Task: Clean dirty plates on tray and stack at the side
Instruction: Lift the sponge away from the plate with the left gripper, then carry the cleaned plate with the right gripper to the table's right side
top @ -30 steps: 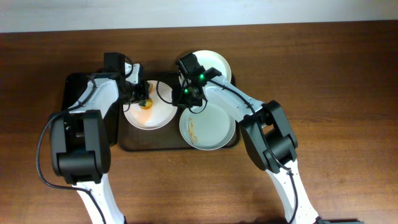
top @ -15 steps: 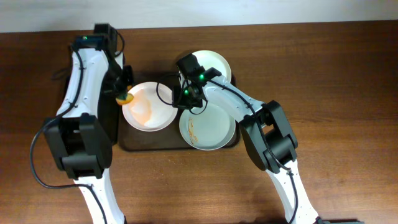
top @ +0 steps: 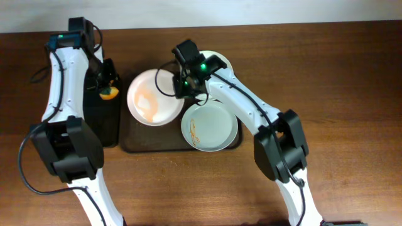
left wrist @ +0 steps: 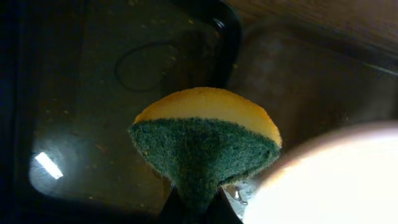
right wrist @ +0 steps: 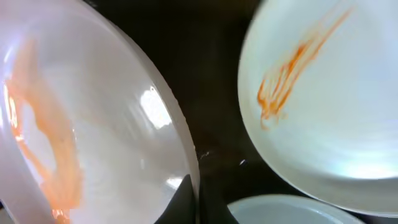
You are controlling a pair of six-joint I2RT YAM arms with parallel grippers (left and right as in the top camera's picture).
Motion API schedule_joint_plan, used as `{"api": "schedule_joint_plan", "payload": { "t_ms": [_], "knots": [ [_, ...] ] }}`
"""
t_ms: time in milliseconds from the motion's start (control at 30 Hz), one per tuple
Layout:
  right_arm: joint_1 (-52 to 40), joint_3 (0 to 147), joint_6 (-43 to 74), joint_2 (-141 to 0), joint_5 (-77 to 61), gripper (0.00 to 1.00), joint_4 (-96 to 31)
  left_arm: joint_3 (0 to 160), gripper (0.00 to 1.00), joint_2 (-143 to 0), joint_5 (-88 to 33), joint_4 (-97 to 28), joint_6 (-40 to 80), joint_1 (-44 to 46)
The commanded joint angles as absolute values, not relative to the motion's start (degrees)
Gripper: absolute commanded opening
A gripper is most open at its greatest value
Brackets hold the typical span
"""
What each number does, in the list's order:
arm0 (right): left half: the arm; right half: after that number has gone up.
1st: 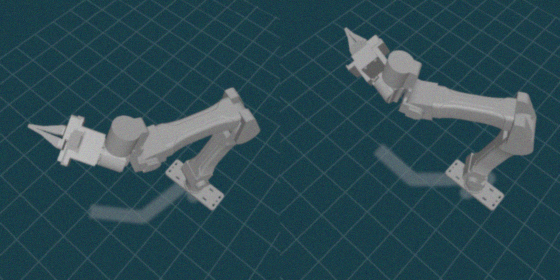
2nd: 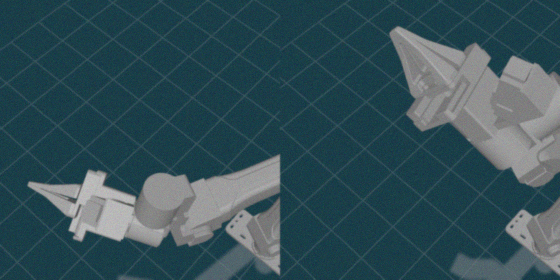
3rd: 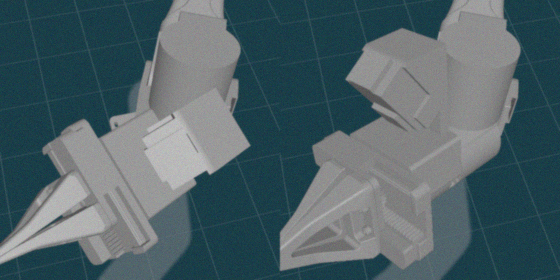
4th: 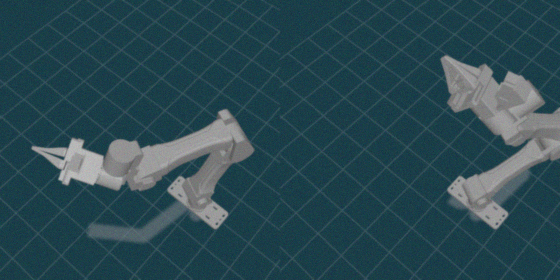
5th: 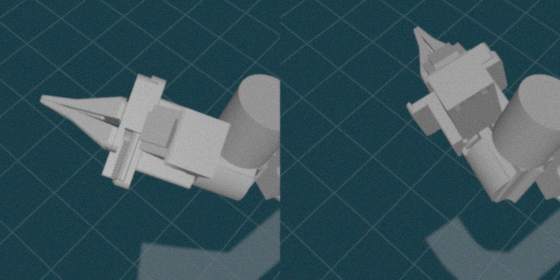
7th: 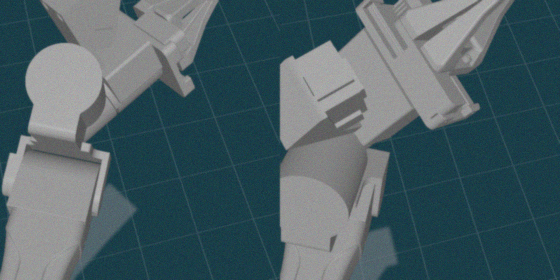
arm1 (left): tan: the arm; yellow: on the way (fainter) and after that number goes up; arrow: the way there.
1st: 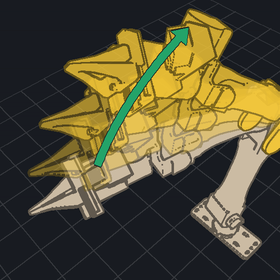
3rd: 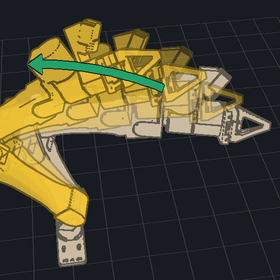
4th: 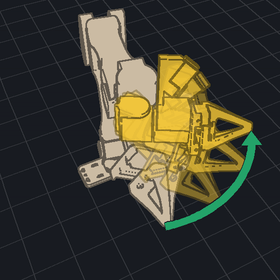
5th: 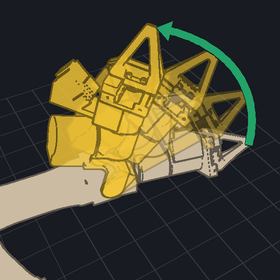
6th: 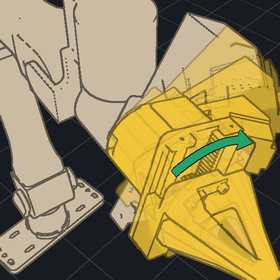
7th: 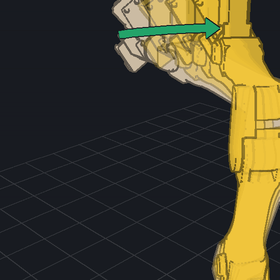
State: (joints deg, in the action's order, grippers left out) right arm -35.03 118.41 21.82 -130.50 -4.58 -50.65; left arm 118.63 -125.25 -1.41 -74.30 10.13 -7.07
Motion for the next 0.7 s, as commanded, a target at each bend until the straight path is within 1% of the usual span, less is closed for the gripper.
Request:
{"api": "schedule_joint_plan", "payload": {
  "t_ms": [0,200,233,533,667],
  "knots": [
    [-38.87,122.50,19.68,-125.97,12.14,0.04,-53.08,119.31,0.01,-124.75,-1.28,-73.93,9.78,-7.09],
    [-44.60,123.11,19.70,-124.75,38.09,0.04,-56.29,119.20,0.01,-124.77,-1.26,-73.12,9.78,-7.09],
    [-46.30,123.11,19.73,-124.75,44.58,0.04,-56.86,119.20,0.01,-124.77,-1.26,-72.69,9.78,-7.09],
    [-53.04,123.11,19.75,-124.75,70.28,0.04,-56.75,119.20,0.01,-124.77,-1.28,-72.47,9.78,-7.09],
    [-54.98,123.09,19.75,-124.75,77.38,0.04,-56.36,119.20,0.01,-124.77,-1.28,-72.47,9.78,-7.09]
  ]
}}
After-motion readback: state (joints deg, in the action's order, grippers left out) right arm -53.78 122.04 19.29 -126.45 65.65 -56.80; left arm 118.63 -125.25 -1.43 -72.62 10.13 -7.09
